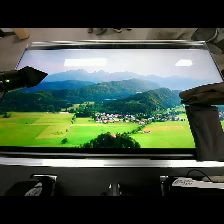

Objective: Fold the shirts.

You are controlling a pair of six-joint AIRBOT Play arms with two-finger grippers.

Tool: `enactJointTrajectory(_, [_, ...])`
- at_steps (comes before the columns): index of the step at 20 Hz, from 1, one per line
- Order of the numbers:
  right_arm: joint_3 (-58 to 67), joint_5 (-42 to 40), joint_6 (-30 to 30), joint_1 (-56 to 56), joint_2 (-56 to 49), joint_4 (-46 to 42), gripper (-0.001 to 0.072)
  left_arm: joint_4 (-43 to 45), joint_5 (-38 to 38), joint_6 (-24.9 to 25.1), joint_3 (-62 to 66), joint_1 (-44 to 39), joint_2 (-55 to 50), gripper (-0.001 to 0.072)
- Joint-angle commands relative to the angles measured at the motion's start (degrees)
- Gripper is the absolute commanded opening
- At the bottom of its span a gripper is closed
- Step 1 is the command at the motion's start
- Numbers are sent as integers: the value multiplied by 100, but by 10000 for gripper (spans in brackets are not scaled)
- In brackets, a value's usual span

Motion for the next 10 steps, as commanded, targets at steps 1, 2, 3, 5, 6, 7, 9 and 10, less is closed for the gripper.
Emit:
enactJointTrajectory(1, [11,575,105,-402,116,-382,22,-7,2,7,-2,0,-4,28])
enactJointTrajectory(2, [11,876,166,-402,210,-855,22,-7,4,9,-2,0,-4,28])
enactJointTrajectory(3, [4,1093,280,-385,297,-1373,22,-7,4,11,-2,0,-4,28])
enactJointTrajectory(5, [-15,1410,656,-385,428,-2483,21,-4,4,57,-2,2,-4,28])
enactJointTrajectory(6, [-85,1554,737,-385,468,-3012,22,-7,4,57,-2,0,-4,28])
enactJointTrajectory(7, [-275,1694,802,-385,511,-3565,21,-7,2,57,-2,0,-4,29])
enactJointTrajectory(9, [-1008,1801,839,-387,697,-4301,22,-7,2,57,-2,0,-2,28])
enactJointTrajectory(10, [-1537,1700,852,-387,859,-4509,22,-7,2,55,-2,0,-2,28])
